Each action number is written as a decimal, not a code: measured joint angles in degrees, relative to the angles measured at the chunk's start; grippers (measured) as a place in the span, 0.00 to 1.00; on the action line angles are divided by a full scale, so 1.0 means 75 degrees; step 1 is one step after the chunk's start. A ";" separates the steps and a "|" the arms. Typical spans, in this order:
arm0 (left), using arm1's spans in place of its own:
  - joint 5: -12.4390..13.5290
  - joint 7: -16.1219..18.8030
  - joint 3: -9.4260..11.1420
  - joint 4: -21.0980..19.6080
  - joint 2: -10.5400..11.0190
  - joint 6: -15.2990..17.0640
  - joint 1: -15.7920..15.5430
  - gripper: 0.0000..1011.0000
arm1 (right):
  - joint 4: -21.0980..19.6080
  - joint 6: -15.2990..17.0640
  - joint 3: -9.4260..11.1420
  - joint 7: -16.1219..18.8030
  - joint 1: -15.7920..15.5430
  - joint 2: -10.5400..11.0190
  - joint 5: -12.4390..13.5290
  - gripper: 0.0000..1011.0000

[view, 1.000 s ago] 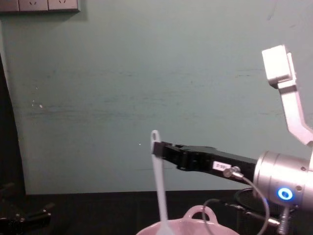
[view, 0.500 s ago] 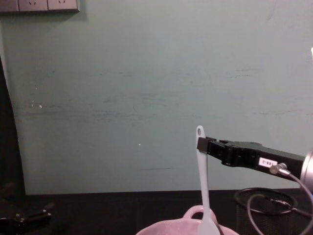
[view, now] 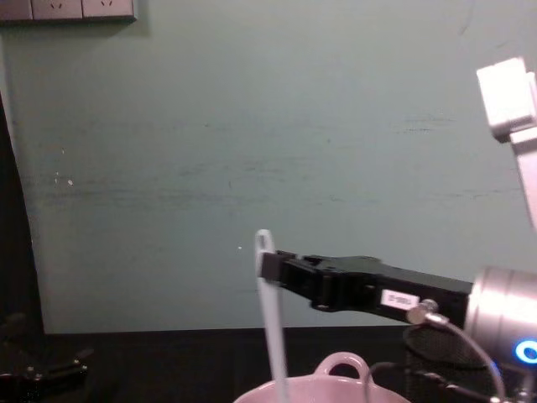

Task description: Use the one hand to pick up the spoon and stir the clear water in the bowl.

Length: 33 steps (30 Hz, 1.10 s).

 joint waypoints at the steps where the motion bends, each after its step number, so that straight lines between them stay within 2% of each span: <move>1: 0.0000 0.0000 0.0000 0.0000 0.0000 0.0000 0.0000 1.00 | -0.0029 0.0001 -0.0037 0.0015 -0.0001 -0.0018 -0.0001 0.11; 7: 0.0000 0.0000 0.0000 0.0000 0.0000 0.0000 0.0000 1.00 | -0.0185 -0.0035 -0.0161 0.0018 0.0002 -0.0088 0.0009 0.11; 16: 0.0000 0.0000 0.0000 0.0000 0.0000 0.0000 0.0000 1.00 | -0.0432 -0.0114 -0.0057 -0.0057 0.0069 0.0000 0.0056 0.11; 21: 0.0000 0.0000 0.0000 0.0000 0.0000 0.0000 0.0000 1.00 | -0.0790 -0.0153 0.0122 -0.0150 0.0140 0.0169 0.0089 0.11; 30: 0.0000 0.0000 0.0000 0.0000 0.0000 0.0000 0.0000 1.00 | -0.1667 -0.0135 0.0641 -0.0441 0.0101 0.0724 0.0176 0.11; 33: 0.0000 0.0000 0.0000 0.0000 0.0000 0.0000 0.0000 1.00 | -0.1802 -0.0119 0.0755 -0.0501 0.0068 0.0849 0.0184 0.11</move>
